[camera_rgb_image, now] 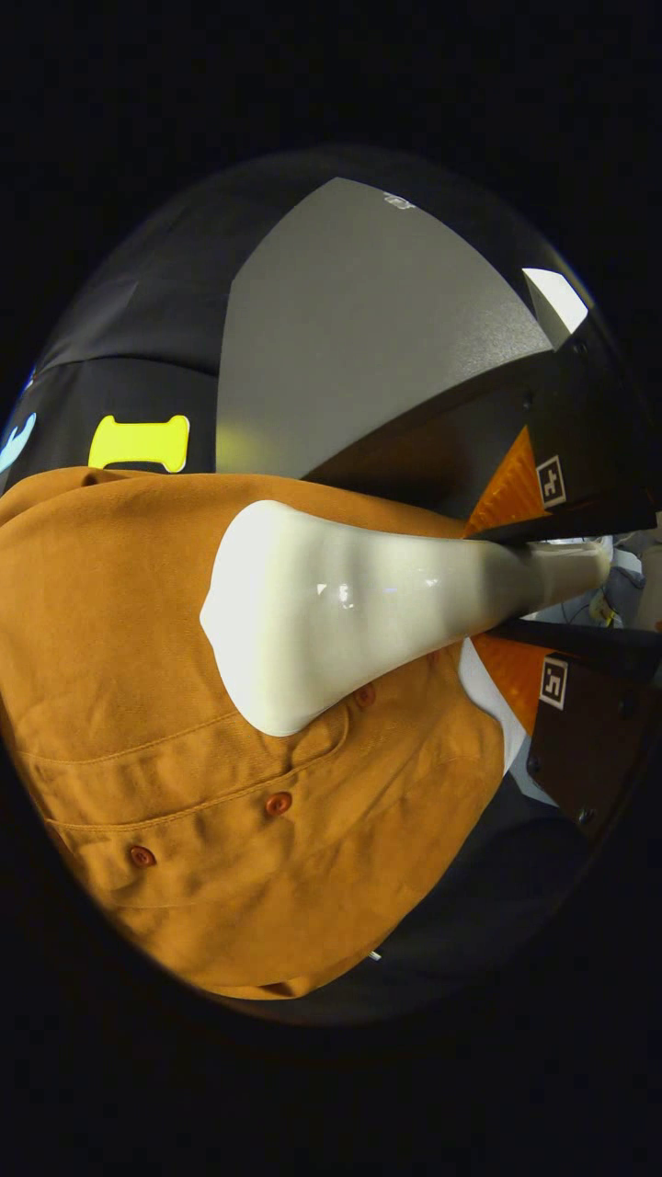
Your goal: Iron the clothes twice with a garment steamer, once on the left side and once on the right side.
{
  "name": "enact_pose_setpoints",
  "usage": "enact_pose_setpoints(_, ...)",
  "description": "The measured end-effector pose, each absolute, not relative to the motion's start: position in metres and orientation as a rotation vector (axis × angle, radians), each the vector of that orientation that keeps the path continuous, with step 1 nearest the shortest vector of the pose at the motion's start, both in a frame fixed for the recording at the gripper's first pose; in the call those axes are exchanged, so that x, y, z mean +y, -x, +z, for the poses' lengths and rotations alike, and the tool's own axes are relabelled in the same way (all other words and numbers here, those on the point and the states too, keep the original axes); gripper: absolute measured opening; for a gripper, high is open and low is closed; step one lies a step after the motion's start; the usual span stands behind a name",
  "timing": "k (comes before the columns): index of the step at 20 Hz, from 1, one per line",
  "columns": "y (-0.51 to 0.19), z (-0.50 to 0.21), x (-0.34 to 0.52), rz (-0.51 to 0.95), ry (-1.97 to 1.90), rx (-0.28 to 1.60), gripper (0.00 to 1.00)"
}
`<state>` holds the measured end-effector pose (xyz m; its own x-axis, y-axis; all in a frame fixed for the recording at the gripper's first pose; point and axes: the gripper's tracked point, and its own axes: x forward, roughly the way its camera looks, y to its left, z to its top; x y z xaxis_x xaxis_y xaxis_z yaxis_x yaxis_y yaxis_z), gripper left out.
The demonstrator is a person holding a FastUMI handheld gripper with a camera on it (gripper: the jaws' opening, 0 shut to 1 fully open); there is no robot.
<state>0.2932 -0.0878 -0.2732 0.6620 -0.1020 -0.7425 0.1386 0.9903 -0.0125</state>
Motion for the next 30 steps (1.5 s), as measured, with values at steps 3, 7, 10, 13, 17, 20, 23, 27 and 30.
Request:
enact_pose_setpoints(3,-0.284,-0.274,-0.092,-0.142,-0.041,0.848,0.44)
enact_pose_setpoints(7,-0.281,-0.242,-0.094,-0.151,-0.047,0.779,0.44)
enact_pose_setpoints(10,-0.286,-0.203,-0.084,-0.14,-0.032,0.687,0.44)
enact_pose_setpoints(13,-0.295,-0.162,-0.06,-0.105,0.004,0.587,0.44)
enact_pose_setpoints(17,-0.307,-0.119,-0.026,-0.048,0.027,0.466,0.44)
enact_pose_setpoints(20,-0.309,-0.101,-0.001,-0.001,0.041,0.407,0.44)
enact_pose_setpoints(23,-0.313,-0.092,0.026,0.044,0.045,0.372,0.44)
enact_pose_setpoints(27,-0.314,-0.086,0.064,0.111,0.037,0.351,0.44)
enact_pose_setpoints(30,-0.317,-0.087,0.085,0.145,0.041,0.339,0.44)
